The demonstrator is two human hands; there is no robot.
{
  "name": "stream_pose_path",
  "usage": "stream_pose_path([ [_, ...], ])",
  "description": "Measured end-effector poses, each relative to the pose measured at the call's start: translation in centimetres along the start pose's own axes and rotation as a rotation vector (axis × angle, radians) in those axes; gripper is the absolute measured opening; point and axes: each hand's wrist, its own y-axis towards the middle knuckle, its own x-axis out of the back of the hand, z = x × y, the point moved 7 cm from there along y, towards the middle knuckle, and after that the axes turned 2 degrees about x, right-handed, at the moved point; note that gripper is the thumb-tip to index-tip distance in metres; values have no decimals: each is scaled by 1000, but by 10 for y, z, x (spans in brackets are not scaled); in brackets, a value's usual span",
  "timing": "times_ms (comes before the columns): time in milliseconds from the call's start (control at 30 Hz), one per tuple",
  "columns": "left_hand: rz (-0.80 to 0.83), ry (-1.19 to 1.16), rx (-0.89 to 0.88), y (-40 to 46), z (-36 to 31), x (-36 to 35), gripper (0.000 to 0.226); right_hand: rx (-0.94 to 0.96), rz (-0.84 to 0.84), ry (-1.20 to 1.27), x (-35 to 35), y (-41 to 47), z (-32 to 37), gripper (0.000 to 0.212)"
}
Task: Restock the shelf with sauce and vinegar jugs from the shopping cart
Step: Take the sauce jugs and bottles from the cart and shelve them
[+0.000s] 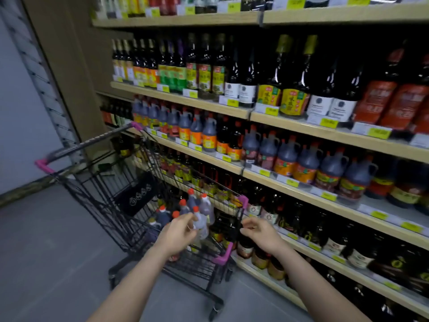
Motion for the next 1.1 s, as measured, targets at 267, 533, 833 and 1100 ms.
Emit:
stream_pose_path([
  [267,51,39,17,0,152,80,26,-11,60,67,-134,73,71,16],
  [533,98,39,13,61,250,103,20,-48,94,45,-212,157,106,25],
  [833,254,1,-1,179,326,74,26,-53,112,-31,-258,272,83,20],
  [1100,378,2,15,262,379,28,27,-164,127,-98,-298,357,56,39],
])
